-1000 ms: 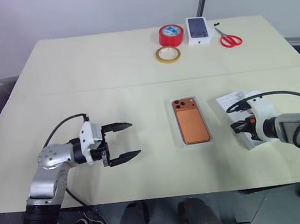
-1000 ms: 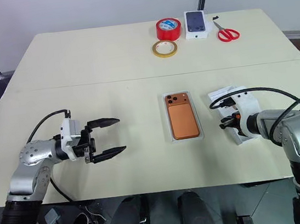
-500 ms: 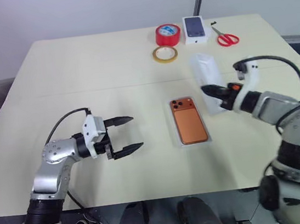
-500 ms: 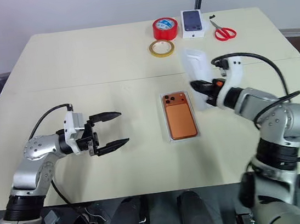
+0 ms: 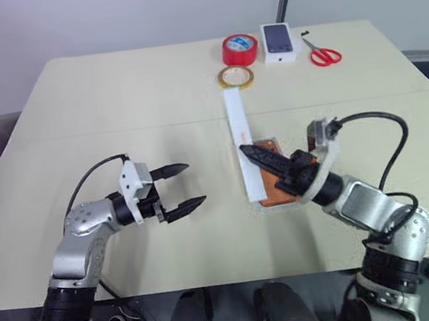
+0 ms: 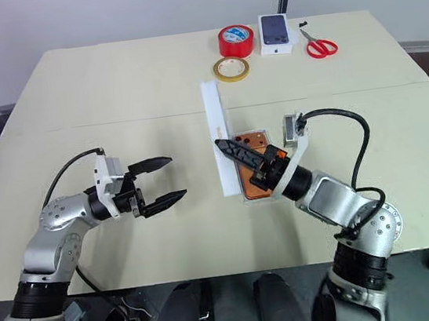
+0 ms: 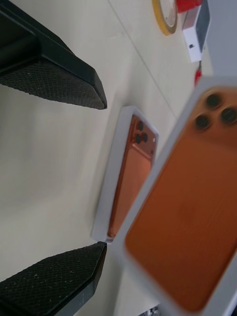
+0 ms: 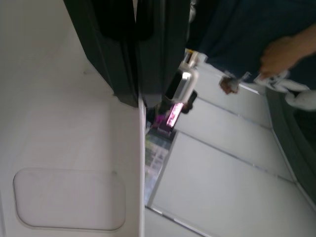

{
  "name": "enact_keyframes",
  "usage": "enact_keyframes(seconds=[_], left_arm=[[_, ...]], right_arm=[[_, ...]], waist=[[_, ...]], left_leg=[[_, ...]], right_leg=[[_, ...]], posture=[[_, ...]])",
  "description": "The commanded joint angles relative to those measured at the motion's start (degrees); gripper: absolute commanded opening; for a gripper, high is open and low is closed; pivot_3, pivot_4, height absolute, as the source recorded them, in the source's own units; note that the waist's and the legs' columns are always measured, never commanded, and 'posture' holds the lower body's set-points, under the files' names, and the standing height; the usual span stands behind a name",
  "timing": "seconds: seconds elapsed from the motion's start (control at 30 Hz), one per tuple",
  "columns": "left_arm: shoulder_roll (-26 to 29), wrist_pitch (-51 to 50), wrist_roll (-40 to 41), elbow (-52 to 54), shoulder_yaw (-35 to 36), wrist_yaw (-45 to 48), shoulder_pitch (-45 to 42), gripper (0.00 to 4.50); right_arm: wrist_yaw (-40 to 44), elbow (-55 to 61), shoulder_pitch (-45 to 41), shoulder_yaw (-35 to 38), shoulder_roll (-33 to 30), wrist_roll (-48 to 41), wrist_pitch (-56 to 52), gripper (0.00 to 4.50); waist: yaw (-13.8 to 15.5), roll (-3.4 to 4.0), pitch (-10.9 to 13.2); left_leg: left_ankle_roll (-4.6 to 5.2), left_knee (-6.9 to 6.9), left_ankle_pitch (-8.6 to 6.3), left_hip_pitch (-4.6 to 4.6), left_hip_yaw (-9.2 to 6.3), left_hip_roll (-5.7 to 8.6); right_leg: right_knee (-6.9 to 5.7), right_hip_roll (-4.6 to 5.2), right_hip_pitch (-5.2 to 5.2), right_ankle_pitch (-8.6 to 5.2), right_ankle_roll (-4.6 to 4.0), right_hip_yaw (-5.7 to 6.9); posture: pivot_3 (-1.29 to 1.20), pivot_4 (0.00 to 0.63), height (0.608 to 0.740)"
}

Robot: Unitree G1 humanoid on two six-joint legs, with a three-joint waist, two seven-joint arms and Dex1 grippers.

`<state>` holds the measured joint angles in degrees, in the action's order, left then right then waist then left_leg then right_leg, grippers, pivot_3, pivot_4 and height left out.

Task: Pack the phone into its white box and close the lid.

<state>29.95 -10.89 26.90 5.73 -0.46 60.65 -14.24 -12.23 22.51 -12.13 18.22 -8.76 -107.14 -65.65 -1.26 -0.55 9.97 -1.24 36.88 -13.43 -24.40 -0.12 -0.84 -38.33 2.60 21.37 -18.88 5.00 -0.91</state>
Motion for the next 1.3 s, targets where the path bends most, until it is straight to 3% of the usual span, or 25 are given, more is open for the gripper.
enact_keyframes(seconds=[0.03,0.1,0.23,0.4,0.43,0.8,0.9,1.07,1.13,1.27,1.3], left_arm=[[-0.87,-0.40,1.91,2.61,0.80,-0.63,-0.66,4.50],[-1.51,-1.57,2.85,2.74,0.39,-0.48,-0.65,4.50],[-3.44,-1.60,1.80,3.43,-1.68,-1.37,-0.22,2.79],[-7.79,1.97,-2.67,-0.46,-5.57,-3.08,-0.74,0.24],[-8.97,3.20,-4.26,-1.77,-6.47,-4.09,-1.03,0.04],[-19.15,7.85,-10.29,-12.45,-11.11,-9.57,-6.22,0.04],[-22.32,9.84,-11.79,-16.64,-12.00,-10.27,-8.92,0.00],[-26.94,13.71,-14.36,-23.15,-13.79,-10.94,-13.35,0.00],[-28.33,14.61,-15.11,-25.20,-14.01,-11.29,-14.62,0.00],[-27.82,13.80,-15.29,-25.33,-13.61,-10.86,-14.75,0.00],[-26.57,11.93,-14.71,-24.20,-12.90,-10.62,-14.38,0.00]], right_arm=[[-2.63,-0.32,1.07,-6.59,-5.64,-5.86,2.91,0.05],[-2.85,-2.21,0.98,-8.83,-9.45,-5.86,3.67,0.05],[-2.34,-7.89,-0.82,-11.13,-12.29,-4.66,6.76,0.00],[1.16,-13.76,-3.12,-11.91,-11.10,0.02,9.78,0.00],[2.09,-14.23,-3.33,-11.73,-10.94,1.32,10.34,0.00],[10.00,-17.58,-4.51,-7.46,-16.28,12.02,12.40,0.00],[13.07,-18.09,-3.53,-4.51,-19.15,14.61,12.49,1.04],[17.98,-17.62,-1.35,0.80,-24.56,19.03,13.03,3.48],[20.09,-17.68,-0.49,2.16,-26.79,23.20,13.92,3.48],[25.90,-14.96,0.75,-1.16,-29.45,40.44,22.44,3.48],[27.27,-14.11,0.87,-3.84,-30.13,47.45,26.75,3.24]], waist=[[-0.05,0.00,0.00],[0.09,0.00,0.00],[0.35,-0.01,0.00],[0.49,-0.02,-0.01],[0.51,-0.01,-0.01],[0.69,-0.02,-0.04],[1.07,-0.02,-0.04],[1.81,-0.02,-0.03],[1.84,-0.02,-0.03],[1.53,-0.02,-0.03],[1.31,-0.01,-0.04]], left_leg=[[0.00,0.00,0.00,0.00,0.00,0.00],[0.00,0.02,0.00,-0.02,0.03,0.00],[0.01,0.07,0.00,-0.01,0.01,0.00],[0.01,0.08,-0.01,-0.03,0.04,0.01],[0.02,0.08,-0.01,-0.02,0.03,0.00],[0.03,0.13,-0.02,-0.01,0.03,0.02],[0.03,0.16,-0.02,-0.03,0.02,0.04],[0.09,0.19,-0.05,-0.08,0.05,0.11],[0.09,0.18,-0.05,-0.08,0.06,0.10],[0.10,0.18,-0.05,-0.06,0.08,0.09],[0.10,0.18,-0.05,-0.05,0.07,0.06]], right_leg=[[0.00,-0.02,0.01,0.00,0.00,-0.01],[0.00,-0.03,0.01,0.00,0.00,-0.03],[0.01,-0.05,-0.02,0.00,0.00,-0.02],[0.02,-0.05,-0.02,0.00,0.00,-0.04],[0.03,-0.06,-0.03,0.00,0.00,-0.03],[0.04,-0.05,-0.08,0.01,0.01,-0.03],[0.04,-0.05,-0.09,0.01,0.02,-0.01],[0.13,-0.08,-0.09,0.03,0.08,-0.03],[0.12,-0.11,-0.07,0.04,0.08,-0.04],[0.12,-0.16,-0.06,0.04,0.08,-0.08],[0.12,-0.20,-0.05,0.04,0.08,-0.09]], posture=[[0.00,0.150,0.740],[0.00,0.150,0.740],[0.00,0.150,0.740],[0.00,0.150,0.740],[0.00,0.150,0.740],[0.00,0.150,0.740],[0.00,0.150,0.740],[0.00,0.150,0.740],[0.00,0.150,0.740],[0.00,0.150,0.740],[0.00,0.150,0.740]])
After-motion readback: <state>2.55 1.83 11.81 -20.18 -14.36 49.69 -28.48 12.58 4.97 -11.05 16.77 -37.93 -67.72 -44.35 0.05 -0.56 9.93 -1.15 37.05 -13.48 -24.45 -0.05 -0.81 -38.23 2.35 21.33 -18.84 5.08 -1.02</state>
